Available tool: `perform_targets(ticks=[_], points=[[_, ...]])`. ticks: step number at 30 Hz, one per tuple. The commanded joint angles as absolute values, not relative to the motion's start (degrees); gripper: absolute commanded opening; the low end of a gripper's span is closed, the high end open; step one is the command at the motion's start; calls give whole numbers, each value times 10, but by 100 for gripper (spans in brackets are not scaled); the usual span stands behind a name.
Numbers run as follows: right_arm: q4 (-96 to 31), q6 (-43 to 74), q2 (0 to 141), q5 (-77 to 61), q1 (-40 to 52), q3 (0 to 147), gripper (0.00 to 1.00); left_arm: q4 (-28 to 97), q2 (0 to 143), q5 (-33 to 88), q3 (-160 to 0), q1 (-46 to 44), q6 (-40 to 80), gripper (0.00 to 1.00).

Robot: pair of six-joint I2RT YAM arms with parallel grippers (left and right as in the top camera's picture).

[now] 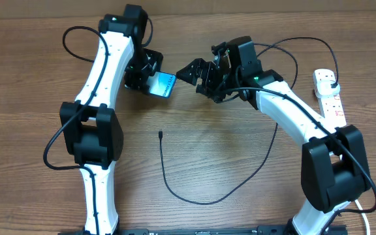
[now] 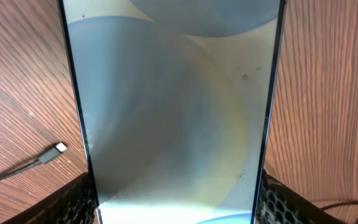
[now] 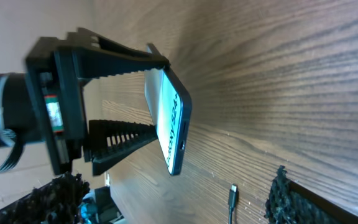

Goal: Plug charger to phone and switch on socket
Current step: 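Grasp the phone's edge with the right gripper beside the left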

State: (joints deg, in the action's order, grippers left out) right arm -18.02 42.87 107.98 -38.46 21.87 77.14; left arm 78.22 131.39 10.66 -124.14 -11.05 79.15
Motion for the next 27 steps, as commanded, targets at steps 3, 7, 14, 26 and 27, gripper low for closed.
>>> perform_targets(ticks=[3,7,14,26,27], points=[[-174,452,1105,-380,231,768,90,780,1312,107,-1258,-128,799,39],[-171,452,1110,-373,237,768,89,779,1312,121,-1258,-136,800,39],[-172,452,1112,-347,248,768,80,770,1312,159,-1258,-144,819,38],[-165,452,1112,-318,249,768,56,766,1312,243,-1258,-152,819,38],[-165,452,1112,-316,249,768,54,766,1312,246,-1258,-153,819,38]])
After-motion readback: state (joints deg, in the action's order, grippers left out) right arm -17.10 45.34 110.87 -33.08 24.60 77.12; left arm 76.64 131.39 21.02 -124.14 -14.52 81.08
